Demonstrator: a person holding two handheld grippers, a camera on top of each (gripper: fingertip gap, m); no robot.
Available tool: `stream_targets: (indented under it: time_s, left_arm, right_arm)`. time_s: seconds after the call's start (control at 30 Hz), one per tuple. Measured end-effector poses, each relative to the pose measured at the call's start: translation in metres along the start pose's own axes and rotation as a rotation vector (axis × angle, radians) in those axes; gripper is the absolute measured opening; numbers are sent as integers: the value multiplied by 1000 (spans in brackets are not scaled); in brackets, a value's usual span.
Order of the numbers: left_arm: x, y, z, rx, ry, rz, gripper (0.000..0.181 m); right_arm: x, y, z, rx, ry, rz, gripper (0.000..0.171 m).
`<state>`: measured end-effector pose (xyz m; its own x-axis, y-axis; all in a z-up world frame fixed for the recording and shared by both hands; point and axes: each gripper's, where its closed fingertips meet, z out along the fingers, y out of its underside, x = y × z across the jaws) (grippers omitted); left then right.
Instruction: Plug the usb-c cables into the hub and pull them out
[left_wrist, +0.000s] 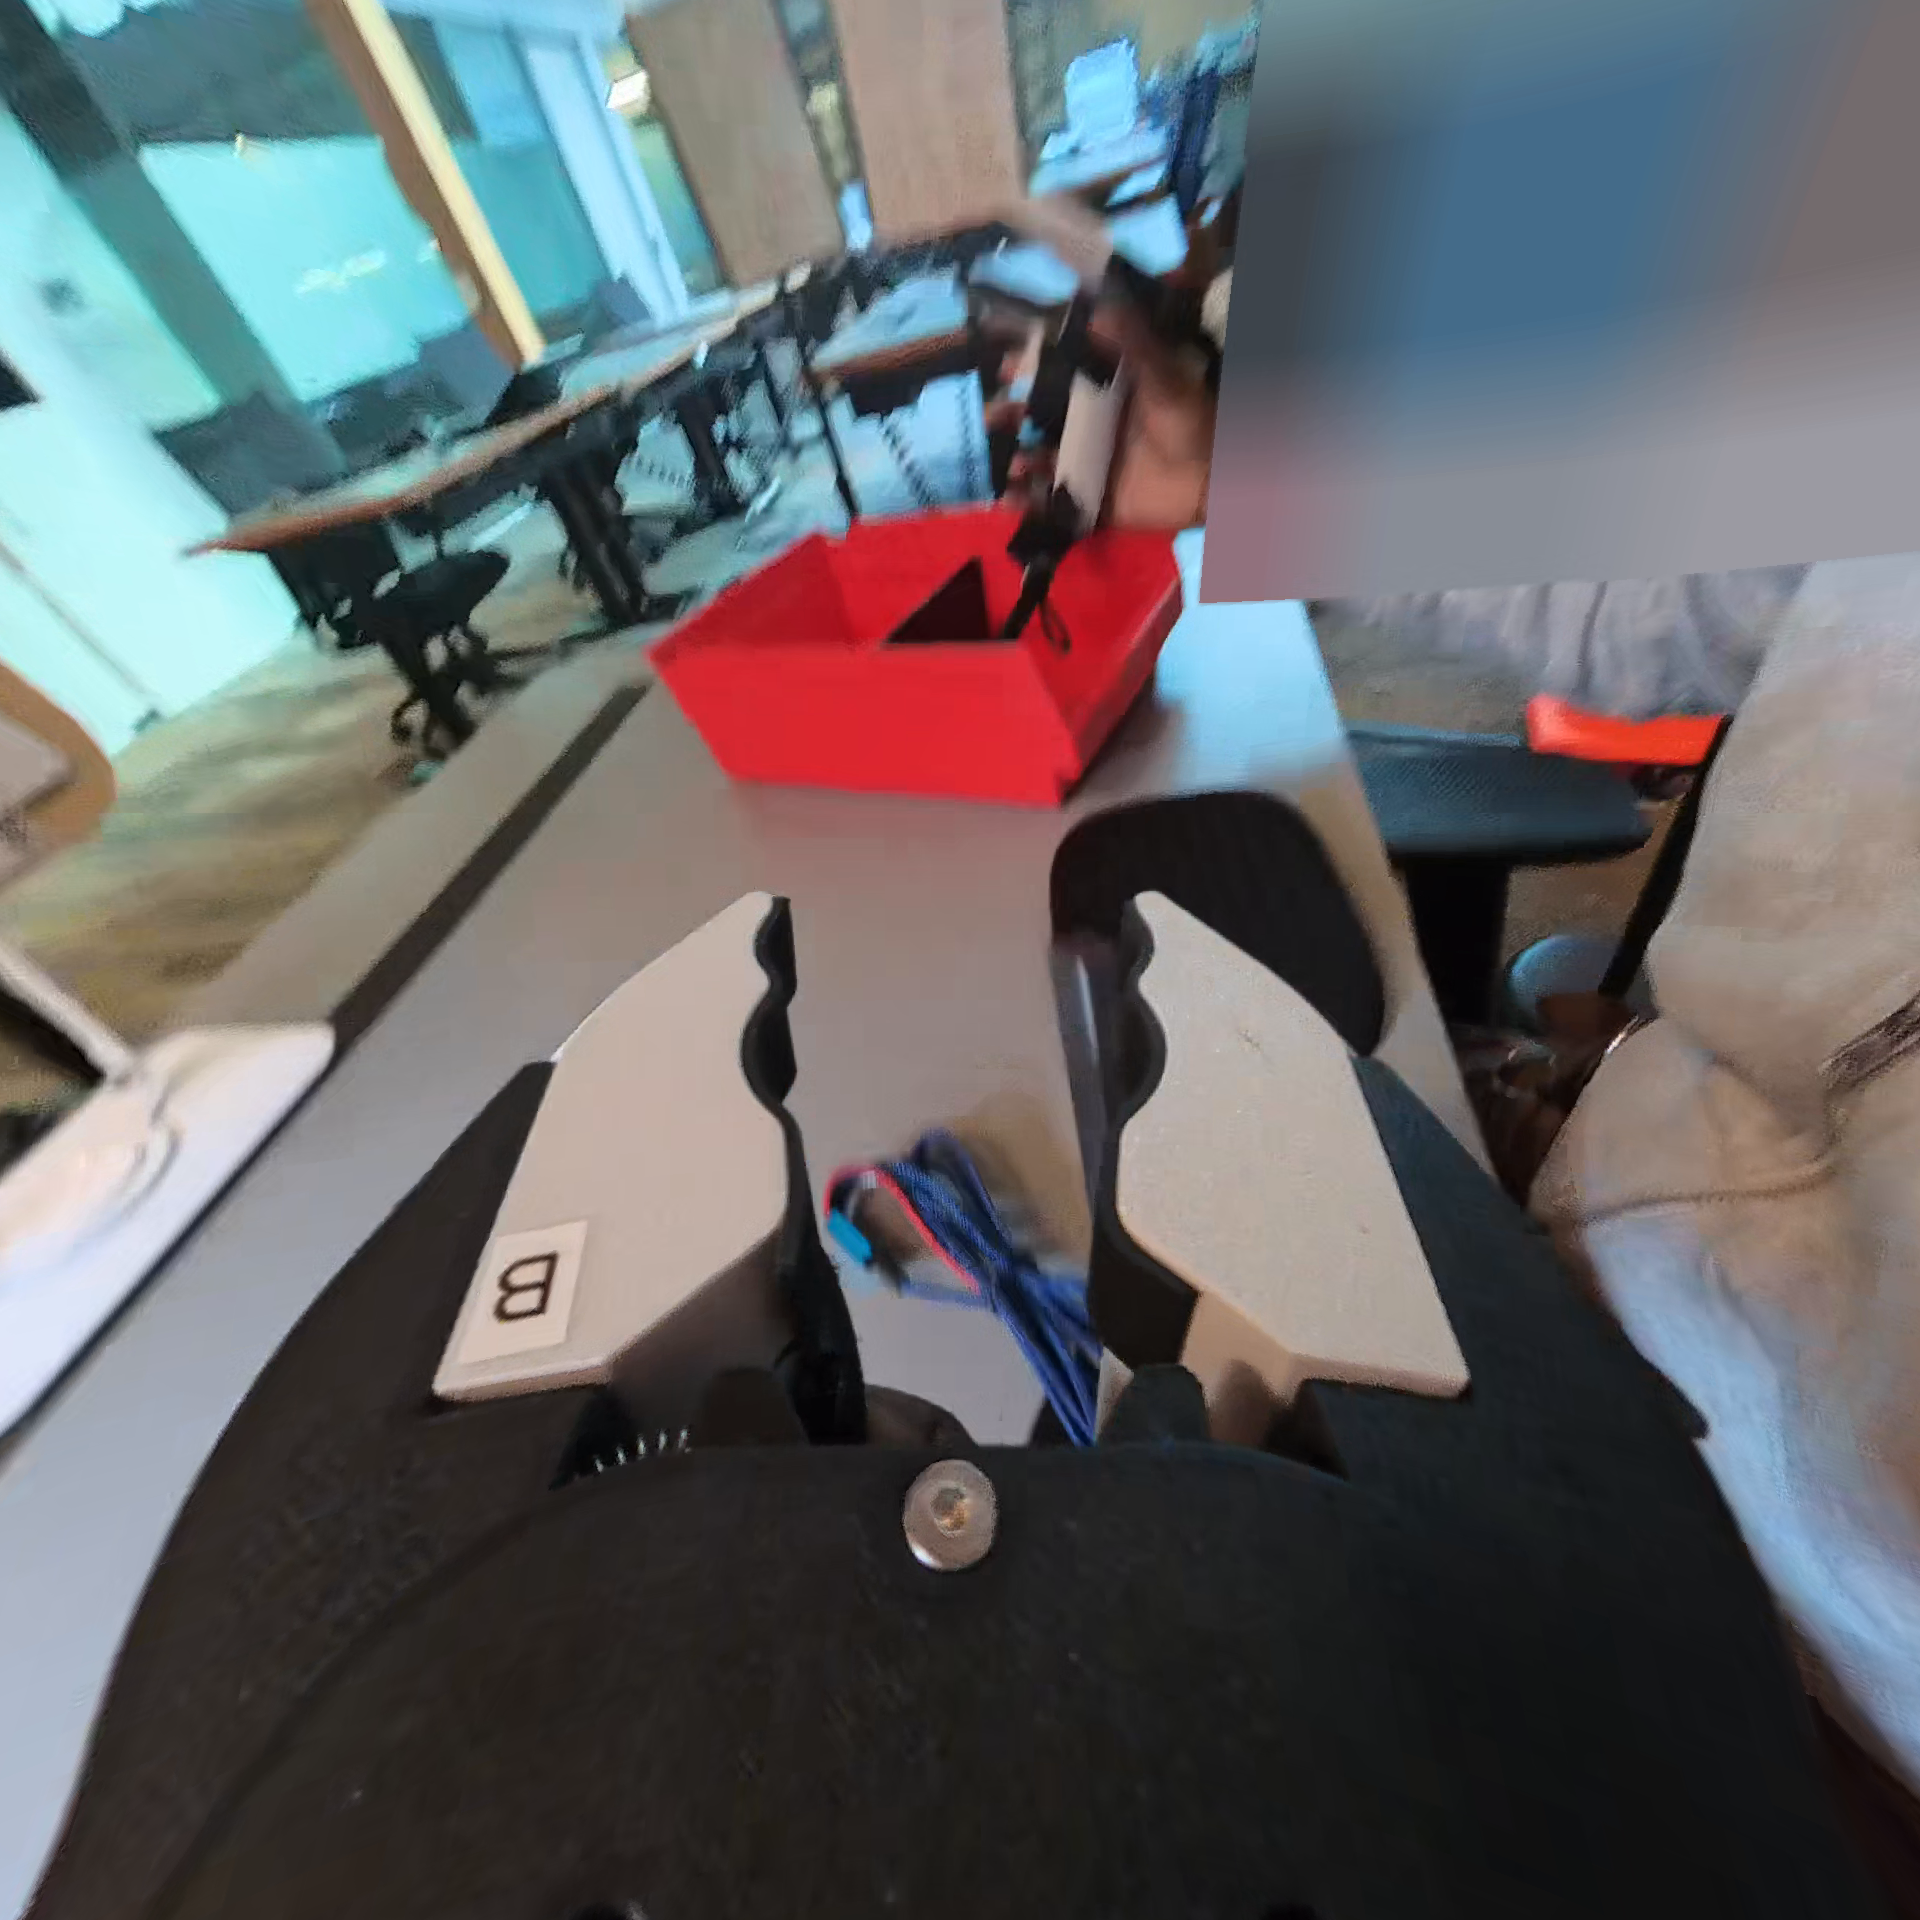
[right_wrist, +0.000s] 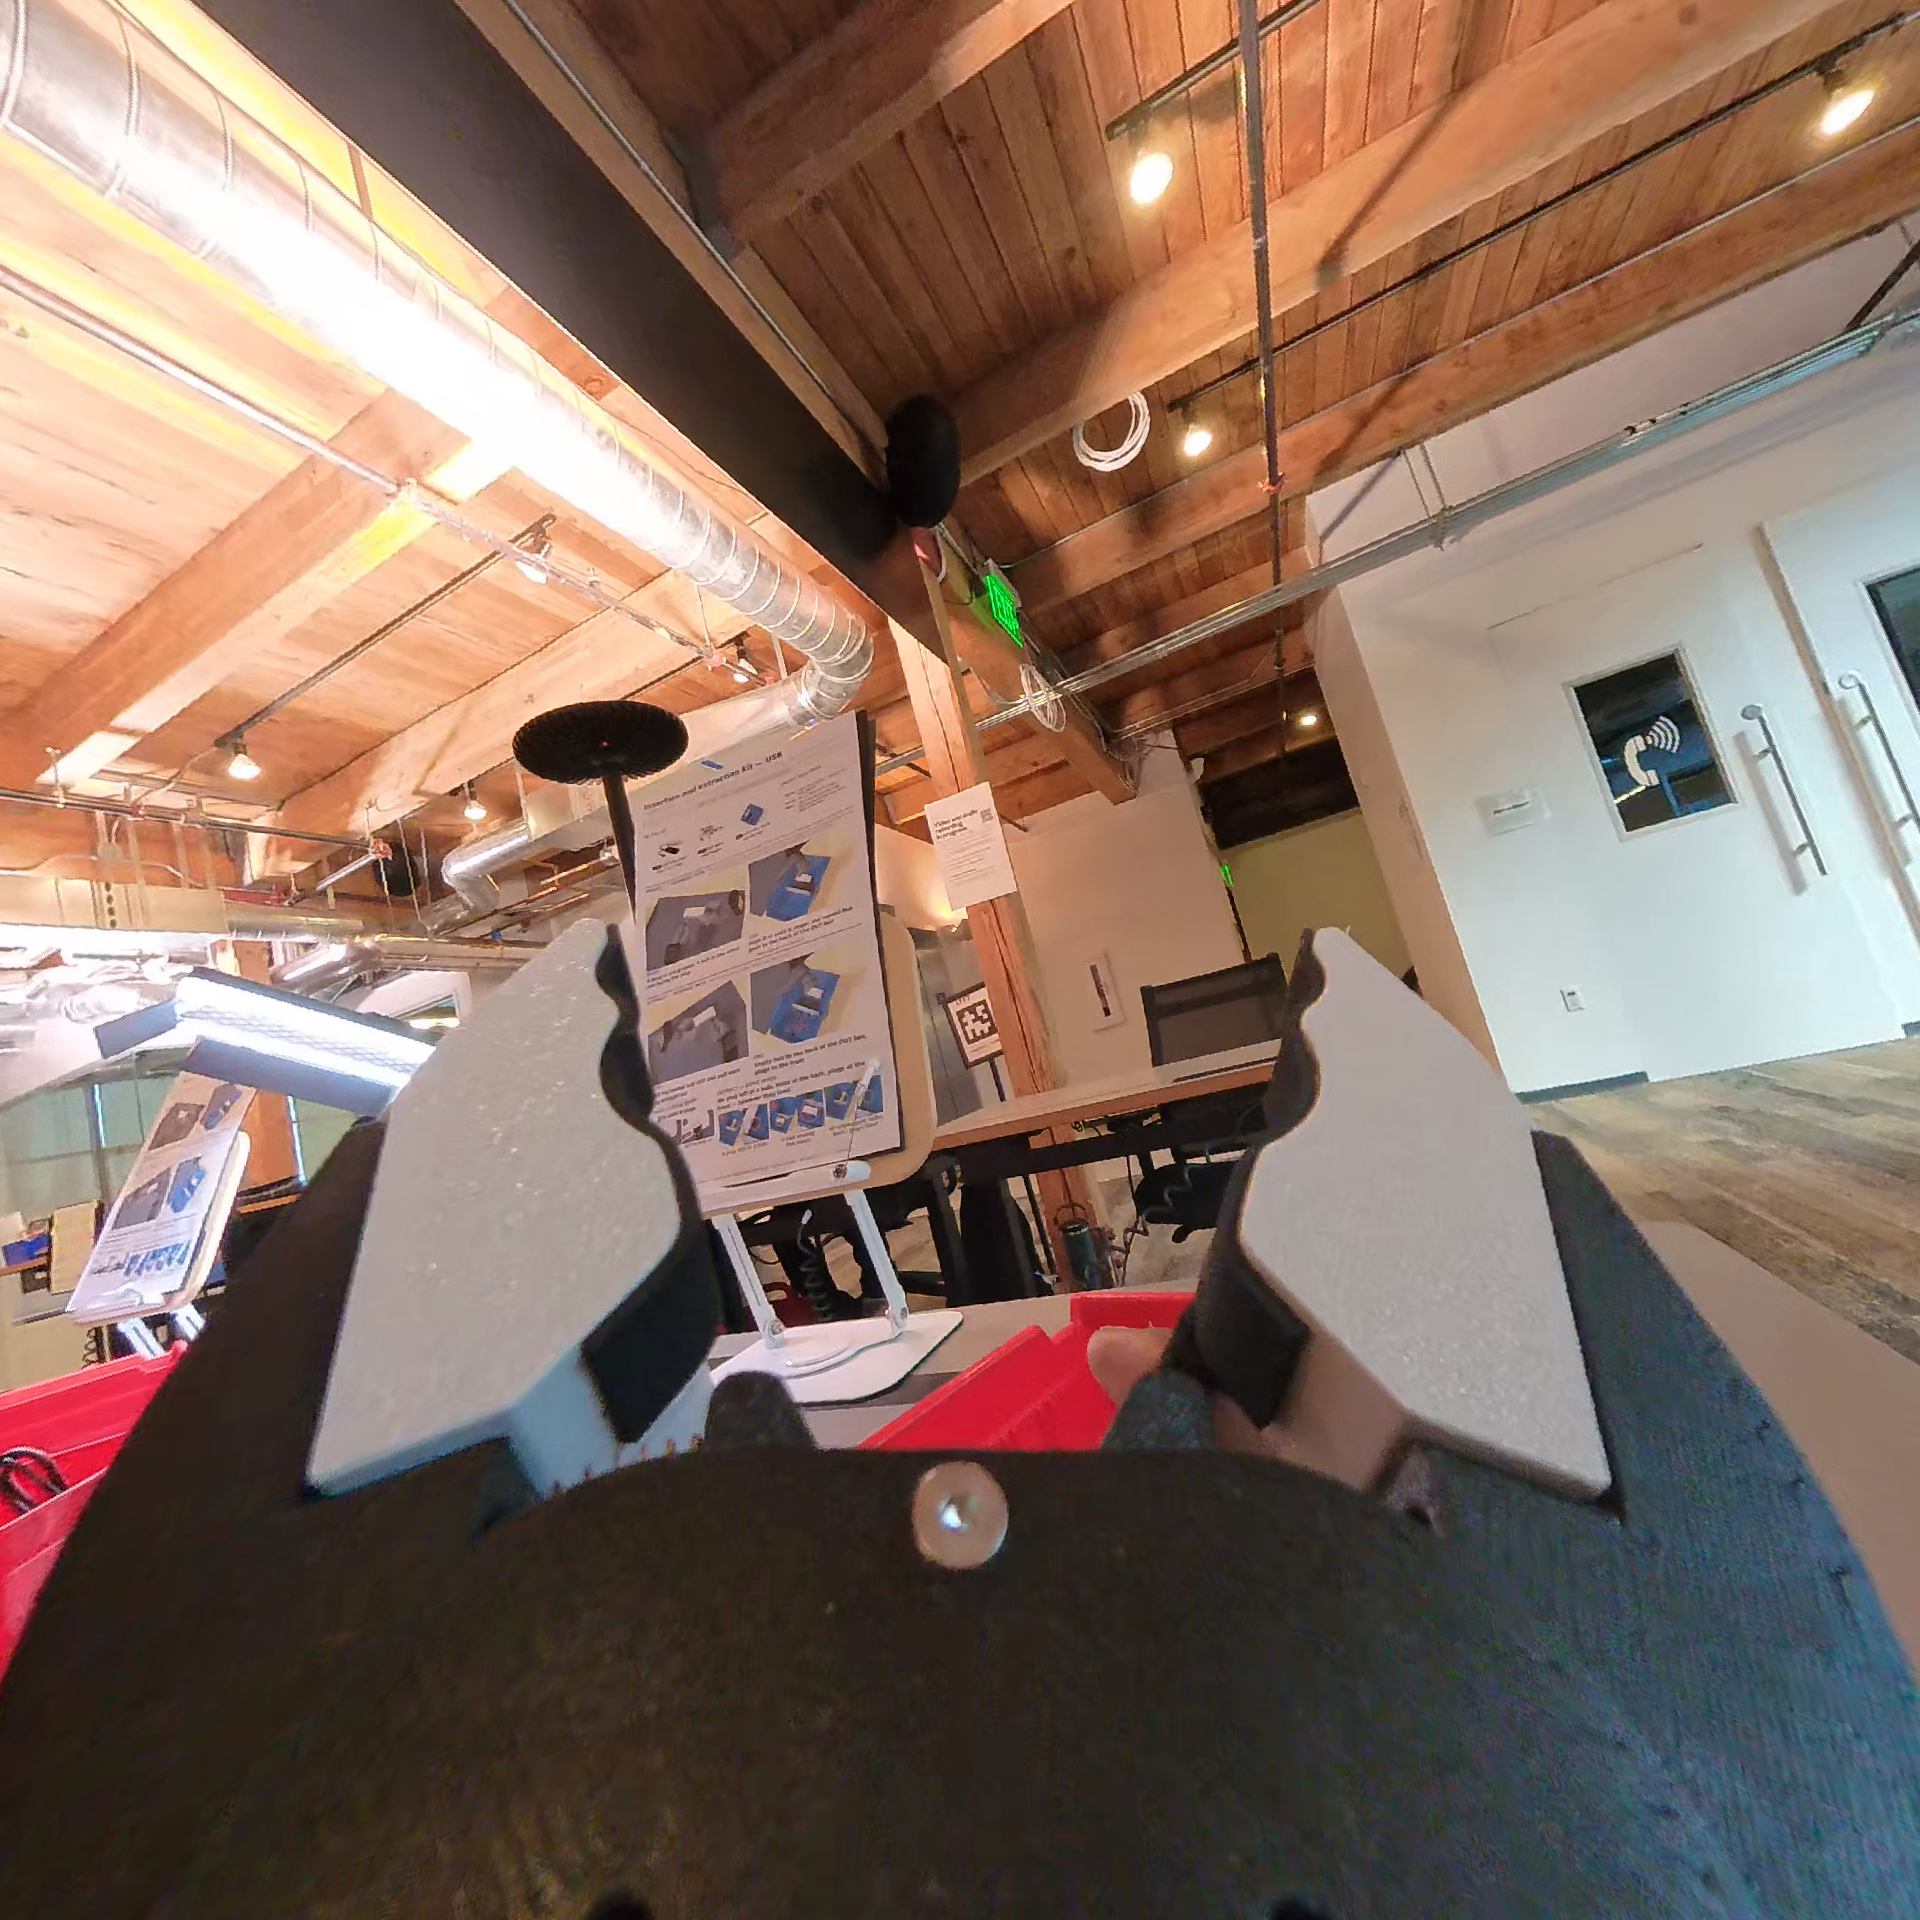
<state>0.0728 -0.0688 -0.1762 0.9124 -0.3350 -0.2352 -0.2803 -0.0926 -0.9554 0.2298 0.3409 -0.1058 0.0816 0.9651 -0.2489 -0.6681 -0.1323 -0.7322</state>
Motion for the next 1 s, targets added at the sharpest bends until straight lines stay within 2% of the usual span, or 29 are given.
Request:
stream_targets:
  time_s: [0.13, 0.23, 0.33, 0.47, 0.63, 0.8, 0.93, 1.0]
  left_arm:
    - [-9, -63, 15, 127, 116, 11, 60]
    - [-26, -75, 62, 87, 72, 43, 57]
    - [-22, -68, 130, -11, 94, 45, 57]
    - [14, -62, 225, -143, 257, -9, 56]
    - [37, -34, 325, -367, 355, 126, 51]
    - [49, -10, 374, -482, 403, 83, 44]
    - [47, 12, 395, -613, 296, 127, 40]
    - [42, 20, 399, -667, 244, 160, 31]
  right_arm:
    - [1, 0, 0, 7, 2, 19, 117]
    - [5, 2, -2, 16, 13, 33, 116]
    - [6, 3, -2, 28, 18, 36, 116]
    - [7, 1, -1, 46, 26, 36, 115]
    - [15, -5, -2, 85, 65, 72, 114]
    - [23, -12, -6, 143, 105, 122, 113]
    - [33, -17, -10, 194, 145, 189, 110]
    - [34, -20, -11, 205, 147, 206, 109]
